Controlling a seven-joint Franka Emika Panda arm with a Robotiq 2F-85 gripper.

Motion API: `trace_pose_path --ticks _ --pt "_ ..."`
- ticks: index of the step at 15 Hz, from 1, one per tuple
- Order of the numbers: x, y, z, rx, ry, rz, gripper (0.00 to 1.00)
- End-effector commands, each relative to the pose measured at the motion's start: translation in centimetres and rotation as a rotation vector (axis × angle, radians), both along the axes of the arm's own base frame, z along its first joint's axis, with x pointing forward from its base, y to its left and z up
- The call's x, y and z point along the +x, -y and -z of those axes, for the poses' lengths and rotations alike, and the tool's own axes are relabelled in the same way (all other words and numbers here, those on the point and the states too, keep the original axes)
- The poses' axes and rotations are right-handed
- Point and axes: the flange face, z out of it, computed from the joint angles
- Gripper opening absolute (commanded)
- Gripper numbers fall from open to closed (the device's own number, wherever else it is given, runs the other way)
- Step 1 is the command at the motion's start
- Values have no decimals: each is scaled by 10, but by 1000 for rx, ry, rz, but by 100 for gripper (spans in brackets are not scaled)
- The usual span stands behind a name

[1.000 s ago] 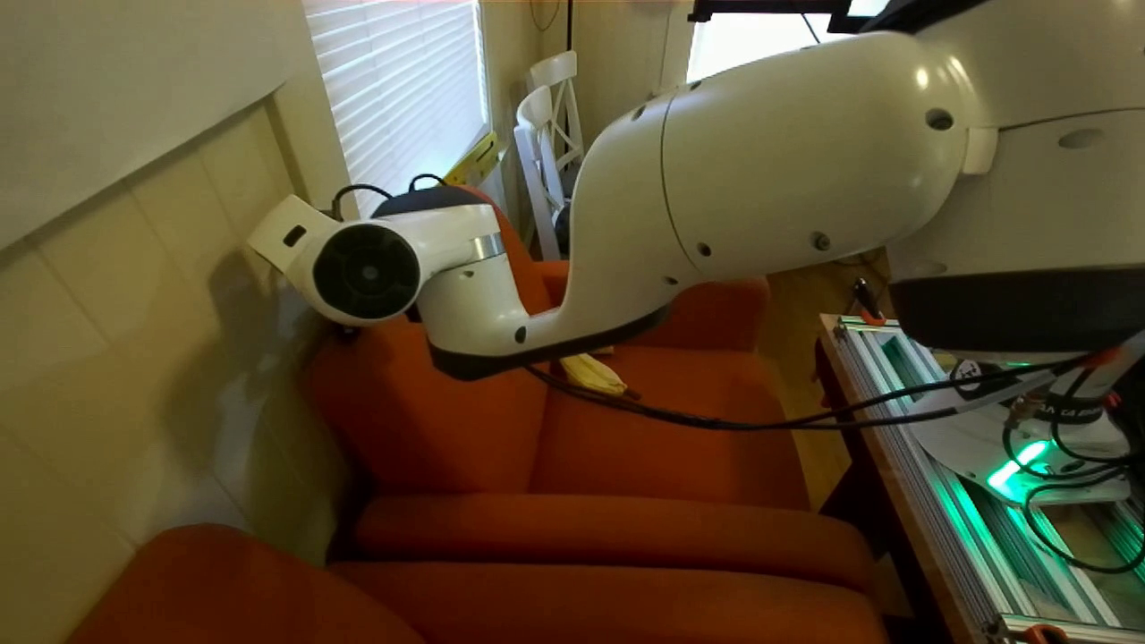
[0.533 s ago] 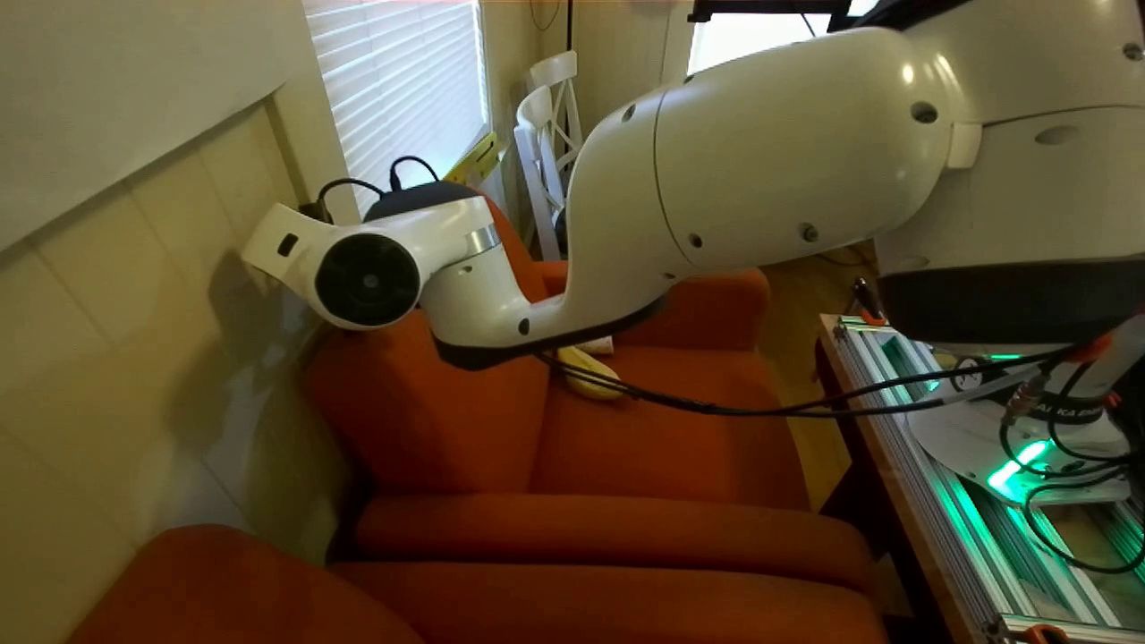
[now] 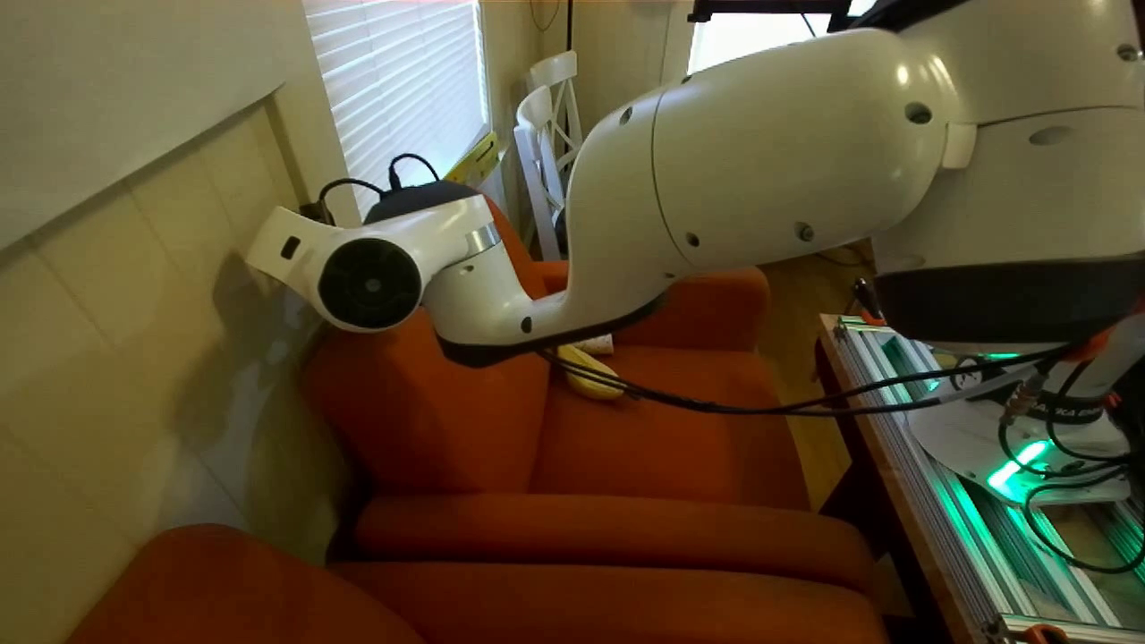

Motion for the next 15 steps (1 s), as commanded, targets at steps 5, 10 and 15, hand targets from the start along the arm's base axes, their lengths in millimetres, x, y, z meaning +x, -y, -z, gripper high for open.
trace_pose_path --ticks 5,10,15 --pt "-2 7 17 -40 9 75 31" --pt "-5 15 23 -31 28 143 0" --pt "-16 16 7 55 76 285 0"
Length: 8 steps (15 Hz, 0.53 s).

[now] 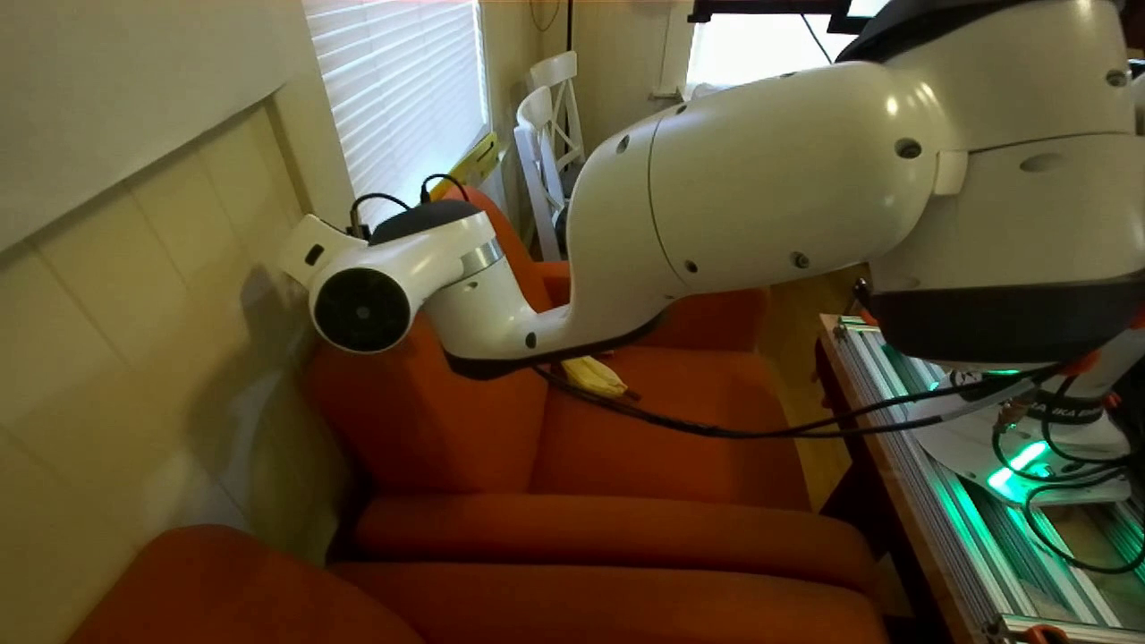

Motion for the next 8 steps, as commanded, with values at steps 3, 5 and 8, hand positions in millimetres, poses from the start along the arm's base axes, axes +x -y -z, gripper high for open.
trace_pose_path --ticks 3,5,8 --pt "-10 -1 -19 83 71 138 0" --pt "-10 -2 -25 105 96 161 0" --pt "-9 -6 -31 156 145 178 27"
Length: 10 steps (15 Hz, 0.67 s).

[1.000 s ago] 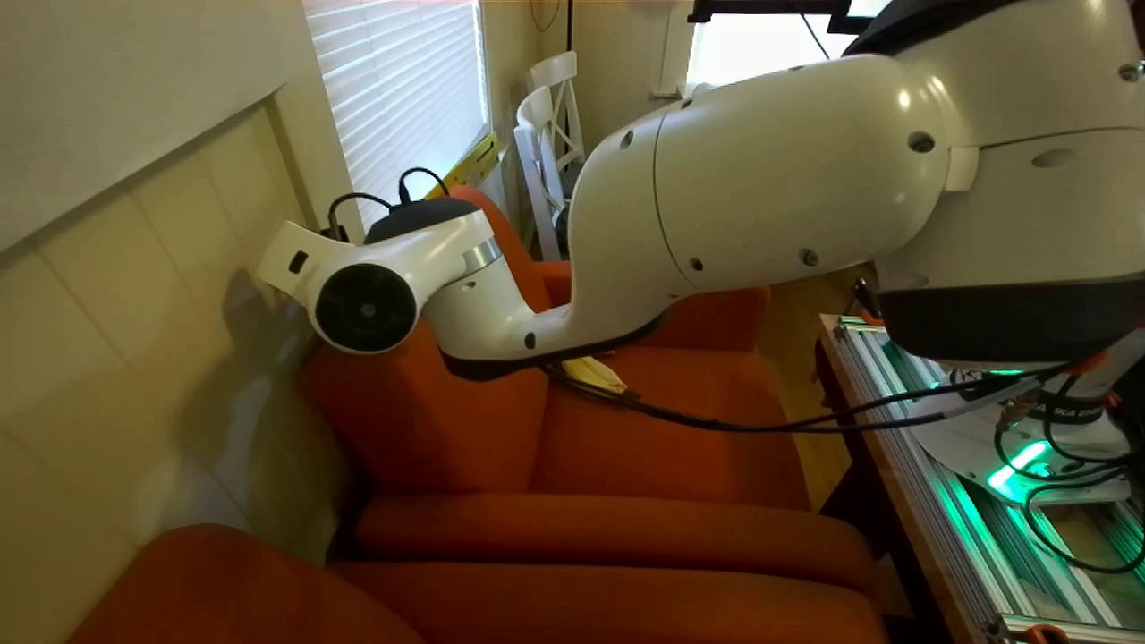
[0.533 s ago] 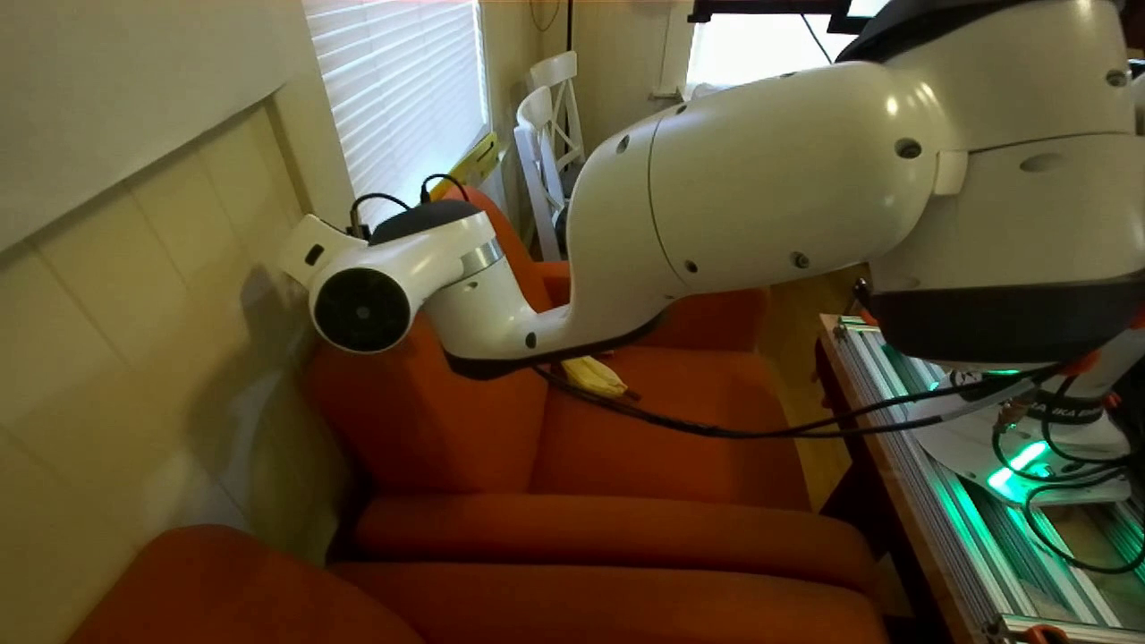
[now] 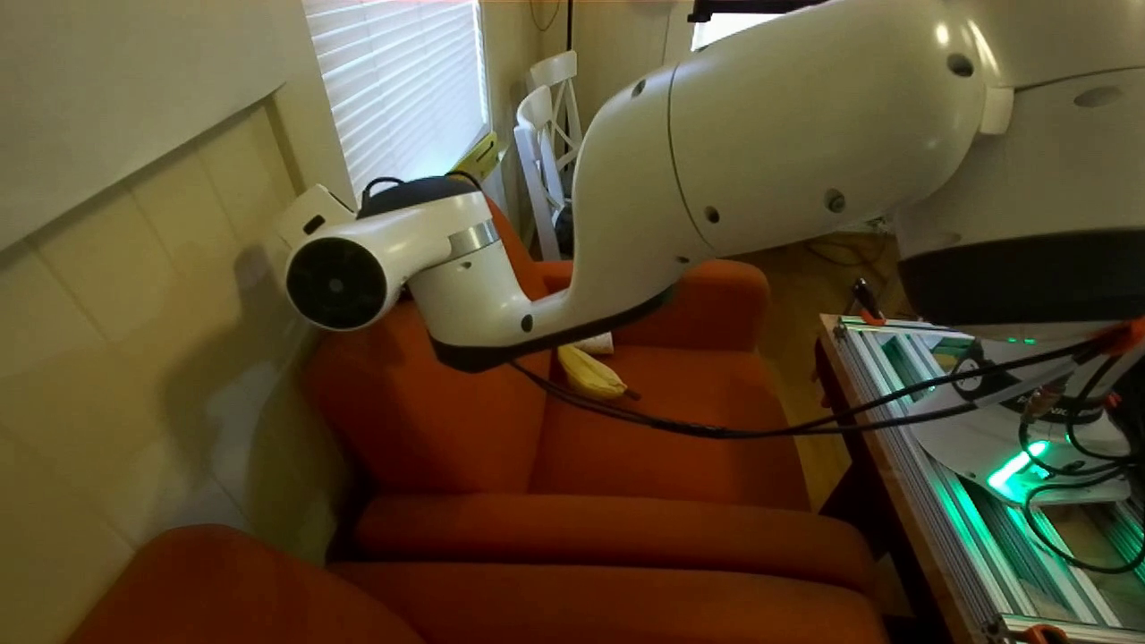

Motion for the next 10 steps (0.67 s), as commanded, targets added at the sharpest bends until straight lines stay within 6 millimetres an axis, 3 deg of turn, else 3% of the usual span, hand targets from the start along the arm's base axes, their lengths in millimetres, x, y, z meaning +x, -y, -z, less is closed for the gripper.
trace_pose_path --ticks 1,7,10 --pt "-5 -6 -11 85 52 37 33" --pt "-10 -23 -53 266 186 84 74" --pt "-15 -16 -80 354 264 143 96"
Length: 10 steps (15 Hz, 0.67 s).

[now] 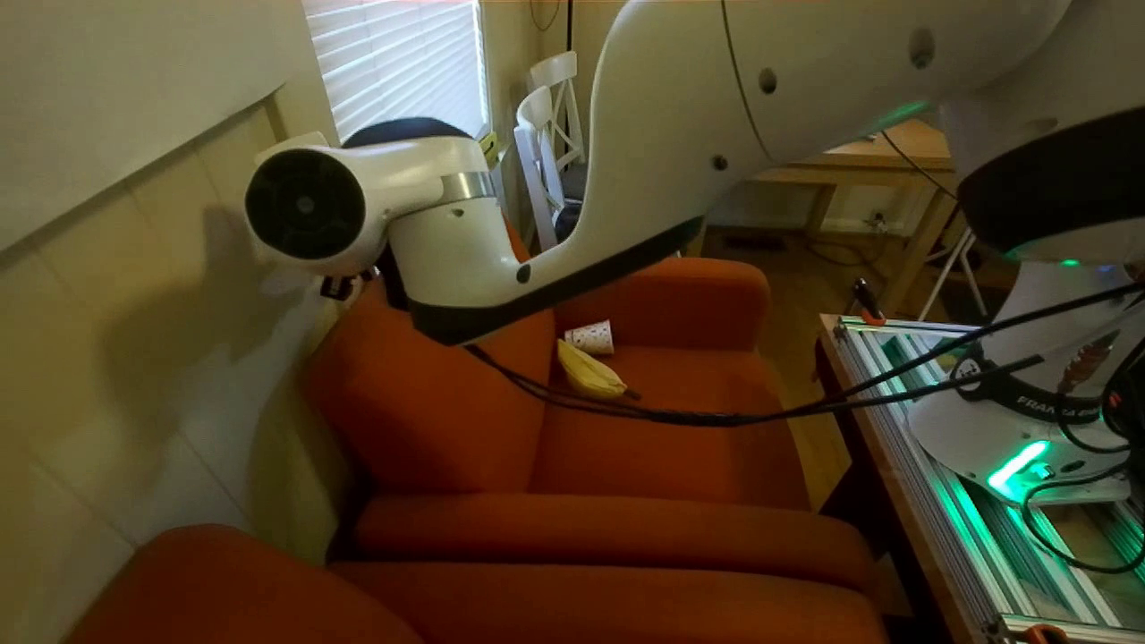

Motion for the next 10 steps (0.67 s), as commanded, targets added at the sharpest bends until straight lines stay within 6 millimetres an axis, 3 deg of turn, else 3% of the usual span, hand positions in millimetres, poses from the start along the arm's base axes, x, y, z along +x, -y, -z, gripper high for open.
trace_pose_path --ticks 1,4,10 --pt "-17 11 -32 154 71 80 99" --pt "-28 26 -44 239 103 155 100" --pt "-45 58 -41 427 133 276 100"
